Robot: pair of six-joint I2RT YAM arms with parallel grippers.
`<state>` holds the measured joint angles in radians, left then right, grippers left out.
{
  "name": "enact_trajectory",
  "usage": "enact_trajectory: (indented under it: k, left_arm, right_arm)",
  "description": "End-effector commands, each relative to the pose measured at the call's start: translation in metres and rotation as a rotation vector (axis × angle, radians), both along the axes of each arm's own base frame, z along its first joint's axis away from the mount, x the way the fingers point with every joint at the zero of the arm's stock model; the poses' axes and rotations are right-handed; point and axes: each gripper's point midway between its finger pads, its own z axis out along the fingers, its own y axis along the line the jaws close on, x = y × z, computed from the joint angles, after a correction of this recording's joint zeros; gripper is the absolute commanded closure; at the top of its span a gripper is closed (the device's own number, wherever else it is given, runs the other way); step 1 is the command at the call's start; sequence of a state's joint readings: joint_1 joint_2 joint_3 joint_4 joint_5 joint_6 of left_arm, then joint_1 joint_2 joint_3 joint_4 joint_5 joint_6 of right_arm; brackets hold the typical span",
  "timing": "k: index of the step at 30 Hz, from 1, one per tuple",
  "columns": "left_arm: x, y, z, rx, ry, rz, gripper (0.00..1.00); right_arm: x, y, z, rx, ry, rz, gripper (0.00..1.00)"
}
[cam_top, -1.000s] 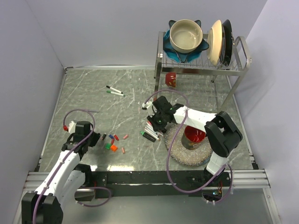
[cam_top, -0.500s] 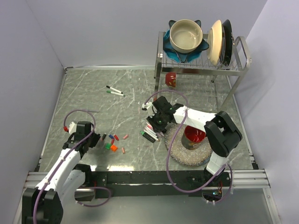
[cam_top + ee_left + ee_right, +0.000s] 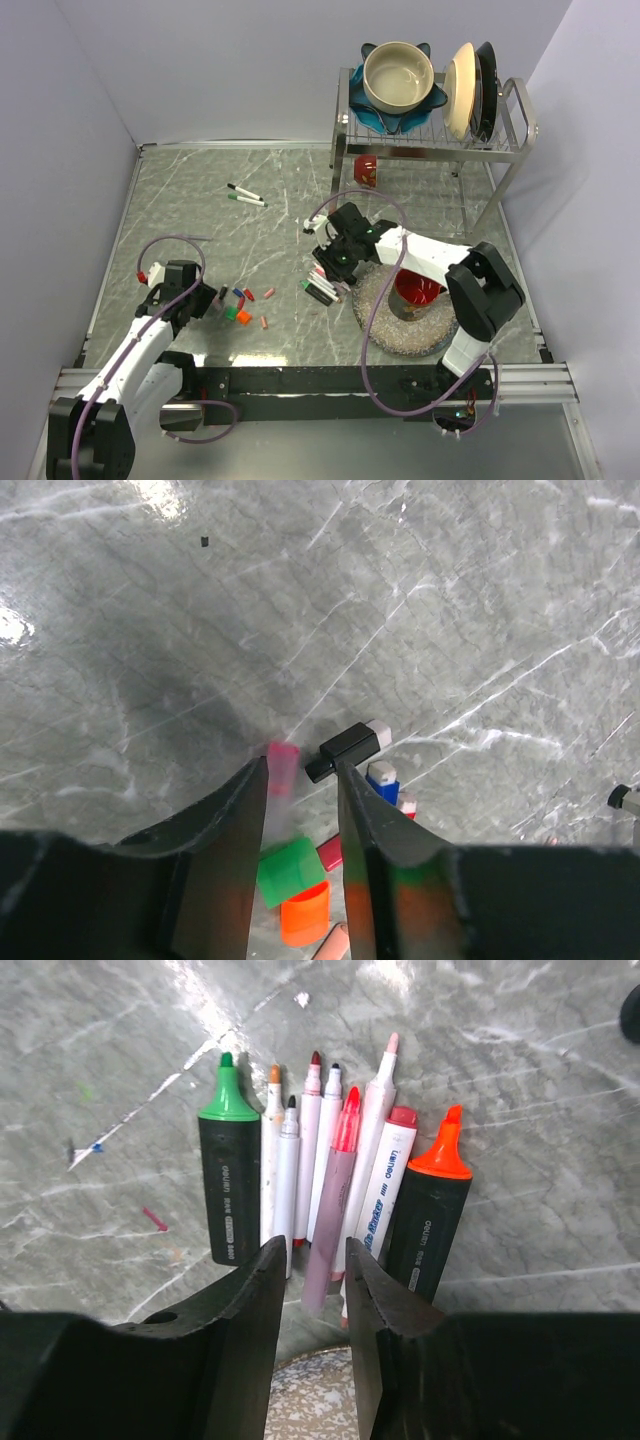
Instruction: Open the pen caps
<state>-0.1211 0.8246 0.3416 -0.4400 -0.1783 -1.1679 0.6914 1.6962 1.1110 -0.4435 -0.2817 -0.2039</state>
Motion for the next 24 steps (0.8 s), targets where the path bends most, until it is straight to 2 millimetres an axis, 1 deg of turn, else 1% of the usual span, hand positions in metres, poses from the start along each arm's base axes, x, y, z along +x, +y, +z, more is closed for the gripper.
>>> enact_trajectory:
  k: [1, 3, 4, 6, 7, 9, 10, 12, 13, 14, 15, 16, 17, 18, 19, 20, 21, 22, 23, 24]
  left_arm:
    - [0.007, 0.001, 0.012, -0.002, -0.020, 0.012, 0.60]
    - [0.008, 0.002, 0.015, 0.004, -0.017, 0.010, 0.59]
    - [0.011, 0.003, 0.020, 0.013, -0.023, 0.008, 0.58]
    - [0.014, 0.004, 0.025, 0.031, -0.028, -0.004, 0.53]
    - [0.019, 0.005, 0.033, 0.041, -0.044, -0.008, 0.49]
    - [0.024, 0.007, 0.040, 0.066, -0.059, -0.034, 0.44]
    - [0.031, 0.006, 0.051, 0.072, -0.084, -0.047, 0.41]
    - [0.042, 0.010, 0.059, 0.100, -0.101, -0.080, 0.32]
    - [0.053, 0.011, 0.074, 0.104, -0.136, -0.090, 0.29]
    - [0.059, 0.016, 0.074, 0.102, -0.129, -0.086, 0.24]
    - [0.066, 0.020, 0.078, 0.117, -0.138, -0.097, 0.22]
    - [0.076, 0.023, 0.089, 0.118, -0.160, -0.095, 0.19]
    - [0.081, 0.035, 0.082, 0.114, -0.123, -0.061, 0.19]
    - [0.085, 0.040, 0.080, 0.111, -0.108, -0.047, 0.19]
    - [0.094, 0.045, 0.088, 0.109, -0.114, -0.029, 0.19]
    - [0.098, 0.051, 0.075, 0.102, -0.056, -0.007, 0.19]
    - [0.101, 0.057, 0.071, 0.109, -0.021, 0.028, 0.20]
    - [0.108, 0.062, 0.078, 0.114, 0.004, 0.046, 0.22]
    - [0.110, 0.064, 0.060, 0.111, 0.094, 0.054, 0.24]
    - [0.114, 0.068, 0.057, 0.121, 0.131, 0.070, 0.28]
  right_arm:
    - [0.007, 0.011, 0.037, 0.076, -0.074, 0.034, 0.62]
    - [0.006, 0.011, 0.040, 0.084, -0.077, 0.042, 0.61]
    - [0.005, 0.012, 0.041, 0.086, -0.080, 0.051, 0.61]
    - [0.003, 0.012, 0.045, 0.094, -0.082, 0.063, 0.61]
    - [0.003, 0.012, 0.046, 0.094, -0.089, 0.076, 0.61]
    - [-0.001, 0.012, 0.048, 0.102, -0.083, 0.097, 0.61]
    - [-0.001, 0.012, 0.049, 0.103, -0.085, 0.107, 0.61]
    - [-0.007, 0.014, 0.052, 0.118, -0.076, 0.134, 0.61]
    - [-0.008, 0.013, 0.054, 0.120, -0.078, 0.148, 0.61]
    - [-0.009, 0.014, 0.055, 0.126, -0.079, 0.154, 0.61]
    - [-0.011, 0.014, 0.059, 0.136, -0.081, 0.165, 0.61]
    - [-0.012, 0.014, 0.060, 0.137, -0.085, 0.170, 0.61]
    - [-0.013, 0.013, 0.061, 0.138, -0.088, 0.175, 0.61]
    - [-0.013, 0.014, 0.065, 0.147, -0.101, 0.178, 0.61]
    - [-0.013, 0.013, 0.066, 0.148, -0.107, 0.180, 0.61]
    - [-0.014, 0.012, 0.067, 0.148, -0.109, 0.181, 0.61]
    - [-0.014, 0.013, 0.070, 0.155, -0.119, 0.184, 0.61]
    - [-0.014, 0.012, 0.071, 0.155, -0.123, 0.187, 0.61]
    - [-0.015, 0.012, 0.073, 0.160, -0.125, 0.189, 0.61]
    - [-0.015, 0.013, 0.073, 0.162, -0.124, 0.190, 0.61]
